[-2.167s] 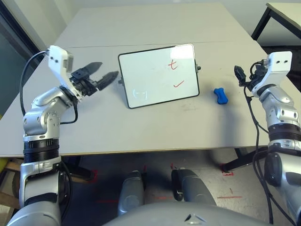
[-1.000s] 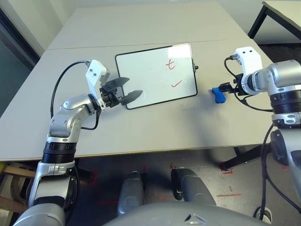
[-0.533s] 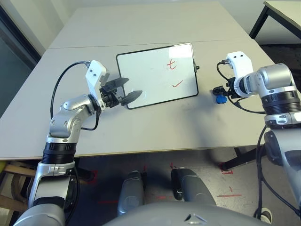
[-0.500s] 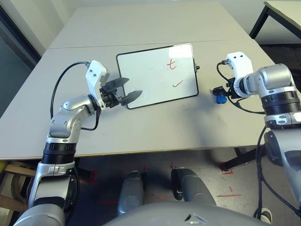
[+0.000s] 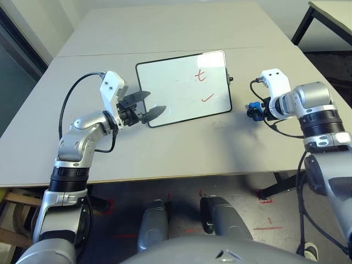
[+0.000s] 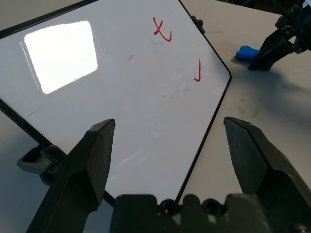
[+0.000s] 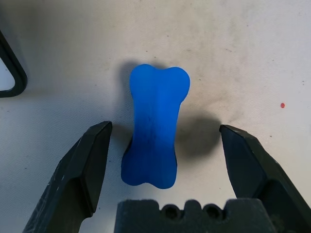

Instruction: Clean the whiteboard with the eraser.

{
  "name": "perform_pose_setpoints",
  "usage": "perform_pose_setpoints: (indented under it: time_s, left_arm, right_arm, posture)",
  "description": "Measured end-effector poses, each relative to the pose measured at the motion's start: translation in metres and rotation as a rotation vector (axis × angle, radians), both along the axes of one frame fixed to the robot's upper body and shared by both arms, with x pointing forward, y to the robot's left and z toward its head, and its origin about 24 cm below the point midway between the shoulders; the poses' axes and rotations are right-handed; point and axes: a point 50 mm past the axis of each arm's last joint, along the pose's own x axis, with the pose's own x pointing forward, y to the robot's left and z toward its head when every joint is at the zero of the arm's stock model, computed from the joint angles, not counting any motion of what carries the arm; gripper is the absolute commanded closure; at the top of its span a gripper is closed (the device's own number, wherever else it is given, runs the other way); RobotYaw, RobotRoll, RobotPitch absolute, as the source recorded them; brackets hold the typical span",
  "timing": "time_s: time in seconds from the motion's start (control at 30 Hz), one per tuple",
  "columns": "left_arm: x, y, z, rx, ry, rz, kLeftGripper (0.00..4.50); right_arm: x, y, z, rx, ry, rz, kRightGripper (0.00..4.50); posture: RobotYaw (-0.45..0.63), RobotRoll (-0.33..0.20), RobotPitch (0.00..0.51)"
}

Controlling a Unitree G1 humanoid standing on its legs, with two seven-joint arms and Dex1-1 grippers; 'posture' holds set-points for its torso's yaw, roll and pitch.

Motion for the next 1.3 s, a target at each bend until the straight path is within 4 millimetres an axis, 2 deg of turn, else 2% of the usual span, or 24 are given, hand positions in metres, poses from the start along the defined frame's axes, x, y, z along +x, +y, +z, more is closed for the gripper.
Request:
perform_pose_setpoints:
  time_s: [0.1,0.3,0.37,0.6,0.83,1.1,1.3]
  left_arm:
    - [0.000,0.000,0.000,0.000,0.000,0.000,0.00]
    - [0.000,0.000,0.000,0.001,0.000,0.001,0.00]
    - [0.000,0.000,0.000,0.001,0.000,0.001,0.00]
    - [0.000,0.000,0.000,0.004,-0.001,0.003,0.00]
    - [0.000,0.000,0.000,0.009,-0.002,0.005,0.00]
    - [0.002,0.000,0.001,0.009,-0.005,0.005,0.00]
    - [0.002,-0.002,-0.001,0.008,-0.004,0.000,0.00]
  right_arm:
    - [0.001,0.001,-0.001,0.003,-0.006,0.005,1.32]
    - [0.003,0.001,0.000,-0.007,-0.028,0.006,3.71]
    - [0.004,0.001,0.001,-0.010,-0.045,0.012,4.19]
    - [0.004,-0.001,0.000,-0.074,-0.081,0.092,4.20]
    - [0.006,0.008,0.039,-0.309,-0.247,0.473,4.20]
    - [0.006,0.047,0.068,-0.716,-0.334,0.931,4.20]
    - [0.004,0.080,0.073,-0.801,-0.353,1.123,4.20]
  posture:
    - [-0.10,0.000,0.088]
    - [-0.10,0.000,0.086]
    - [-0.10,0.000,0.085]
    - [-0.10,0.000,0.083]
    - [-0.11,0.000,0.080]
    - [-0.11,0.000,0.074]
    - [-0.10,0.000,0.071]
